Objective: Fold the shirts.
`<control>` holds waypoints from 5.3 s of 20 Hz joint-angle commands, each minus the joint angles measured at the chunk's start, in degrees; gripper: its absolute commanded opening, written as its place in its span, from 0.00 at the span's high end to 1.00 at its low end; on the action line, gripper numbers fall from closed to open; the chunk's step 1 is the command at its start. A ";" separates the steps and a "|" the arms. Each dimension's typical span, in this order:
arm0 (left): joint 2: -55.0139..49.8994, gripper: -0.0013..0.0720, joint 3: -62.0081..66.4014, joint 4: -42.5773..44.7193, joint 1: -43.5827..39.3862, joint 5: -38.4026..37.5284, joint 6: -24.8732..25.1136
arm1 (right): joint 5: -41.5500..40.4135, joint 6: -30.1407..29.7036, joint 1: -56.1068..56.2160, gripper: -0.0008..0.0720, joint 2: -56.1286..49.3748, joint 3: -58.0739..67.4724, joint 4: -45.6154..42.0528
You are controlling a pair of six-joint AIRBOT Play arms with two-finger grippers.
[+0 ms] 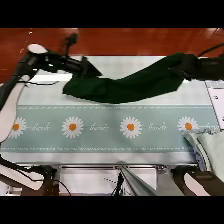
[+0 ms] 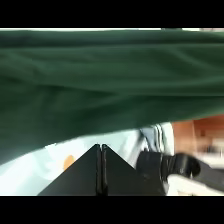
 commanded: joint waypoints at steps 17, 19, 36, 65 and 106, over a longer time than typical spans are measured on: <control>-9.16 0.96 -0.11 -0.09 -33.77 20.37 -6.51 | 9.20 13.60 1.33 0.95 17.05 0.04 -5.77; -9.97 0.96 -0.11 -0.42 -32.65 21.05 -6.47 | 10.88 13.57 1.27 0.95 17.05 0.04 -8.33; 27.58 0.96 -0.11 3.45 21.16 7.06 -3.48 | -23.56 10.16 25.20 0.95 -22.18 0.04 -12.81; 30.93 0.95 -0.11 17.66 24.90 -1.11 -5.07 | -22.40 -14.62 -4.63 0.16 -11.54 -40.50 22.47; 7.04 0.96 -0.11 17.59 10.08 15.21 6.36 | 39.45 -0.20 -67.06 0.94 13.38 -1.57 -60.33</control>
